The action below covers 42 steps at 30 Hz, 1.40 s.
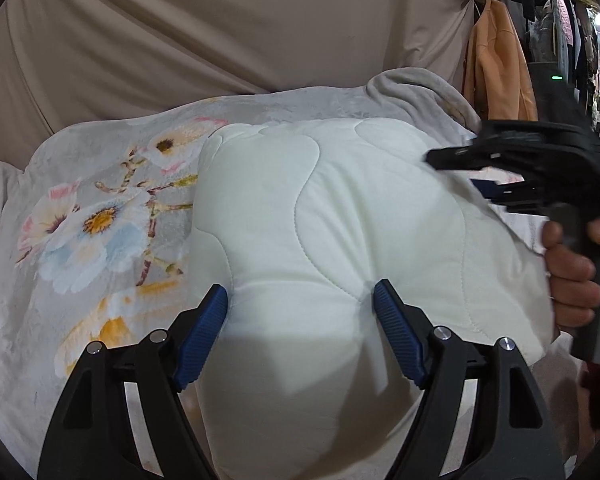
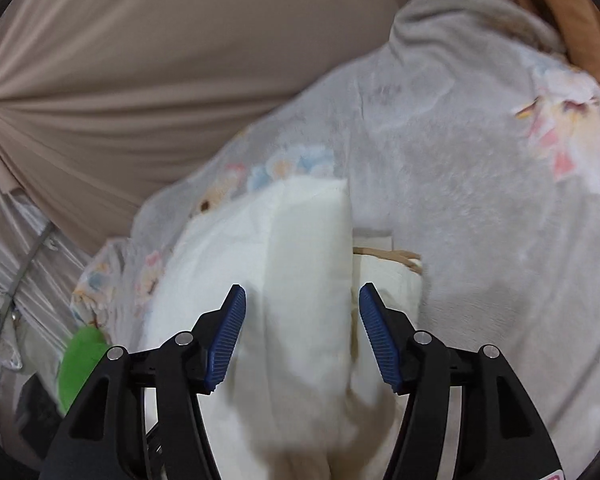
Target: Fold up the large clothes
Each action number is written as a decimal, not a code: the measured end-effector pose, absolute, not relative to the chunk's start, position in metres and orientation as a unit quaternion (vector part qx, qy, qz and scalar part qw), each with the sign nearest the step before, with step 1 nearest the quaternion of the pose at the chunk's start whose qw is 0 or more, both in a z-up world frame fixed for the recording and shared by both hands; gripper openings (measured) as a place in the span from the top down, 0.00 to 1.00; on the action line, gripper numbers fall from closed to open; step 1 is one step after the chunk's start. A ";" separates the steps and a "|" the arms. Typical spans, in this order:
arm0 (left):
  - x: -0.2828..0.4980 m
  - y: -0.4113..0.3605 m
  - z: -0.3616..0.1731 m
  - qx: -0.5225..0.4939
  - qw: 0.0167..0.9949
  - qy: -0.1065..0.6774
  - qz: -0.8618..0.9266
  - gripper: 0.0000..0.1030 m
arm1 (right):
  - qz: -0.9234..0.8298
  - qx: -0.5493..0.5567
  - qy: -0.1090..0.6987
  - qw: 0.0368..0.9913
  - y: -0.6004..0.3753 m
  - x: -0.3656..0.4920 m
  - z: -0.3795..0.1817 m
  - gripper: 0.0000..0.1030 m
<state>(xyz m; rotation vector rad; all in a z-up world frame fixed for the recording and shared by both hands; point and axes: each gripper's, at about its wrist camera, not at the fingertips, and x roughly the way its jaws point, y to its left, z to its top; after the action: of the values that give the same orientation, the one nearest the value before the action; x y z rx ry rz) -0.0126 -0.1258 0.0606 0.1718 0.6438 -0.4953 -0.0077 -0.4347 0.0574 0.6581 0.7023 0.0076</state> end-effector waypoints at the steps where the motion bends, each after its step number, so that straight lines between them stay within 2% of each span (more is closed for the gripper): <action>1: -0.012 -0.125 0.062 0.082 0.915 0.313 -0.240 0.29 | 0.014 0.318 0.339 0.886 -0.434 -0.002 0.056 0.71; 2: -0.012 -0.123 0.064 0.077 0.916 0.314 -0.239 0.29 | 0.017 0.312 0.330 0.891 -0.432 -0.003 0.060 0.87; 3: -0.013 -0.122 0.067 0.070 0.915 0.315 -0.242 0.30 | 0.014 0.295 0.306 0.905 -0.429 -0.012 0.071 0.91; 7: -0.014 -0.129 0.074 0.067 0.909 0.315 -0.264 0.30 | 0.002 0.267 0.234 0.935 -0.428 -0.056 0.095 0.93; 11: -0.022 -0.152 0.068 0.103 0.912 0.297 -0.262 0.28 | -0.055 0.268 0.290 0.917 -0.441 -0.044 0.050 0.93; 15: -0.028 -0.167 0.066 0.121 0.915 0.284 -0.262 0.27 | -0.075 0.266 0.322 0.905 -0.447 -0.031 0.010 0.87; 21: -0.026 -0.176 0.055 0.138 0.918 0.286 -0.239 0.24 | -0.089 0.224 0.329 0.913 -0.439 -0.024 0.007 0.83; 25: -0.024 -0.176 0.049 0.144 0.919 0.291 -0.224 0.23 | -0.078 0.269 0.310 0.909 -0.452 -0.041 0.021 0.77; 27: -0.022 -0.172 0.047 0.142 0.919 0.295 -0.220 0.23 | -0.092 0.285 0.280 0.912 -0.455 -0.063 0.041 0.69; 29: -0.021 -0.168 0.047 0.134 0.918 0.299 -0.222 0.23 | -0.130 0.263 0.260 0.920 -0.448 -0.089 0.064 0.68; 33: -0.030 -0.151 0.067 0.098 0.921 0.293 -0.236 0.25 | -0.102 0.197 0.246 0.944 -0.407 -0.126 0.093 0.90; 37: -0.042 -0.132 0.086 0.065 0.924 0.280 -0.252 0.24 | -0.083 0.147 0.289 0.942 -0.371 -0.130 0.073 0.97; 42: -0.024 -0.125 0.055 0.065 0.911 0.331 -0.237 0.21 | -0.081 0.168 0.338 0.922 -0.372 -0.116 0.020 1.00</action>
<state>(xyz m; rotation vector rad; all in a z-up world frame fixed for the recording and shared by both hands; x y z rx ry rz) -0.0244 -0.1247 0.0549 0.1345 0.6813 -0.4883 -0.1157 -0.3720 0.0202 0.3452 0.6948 -0.1663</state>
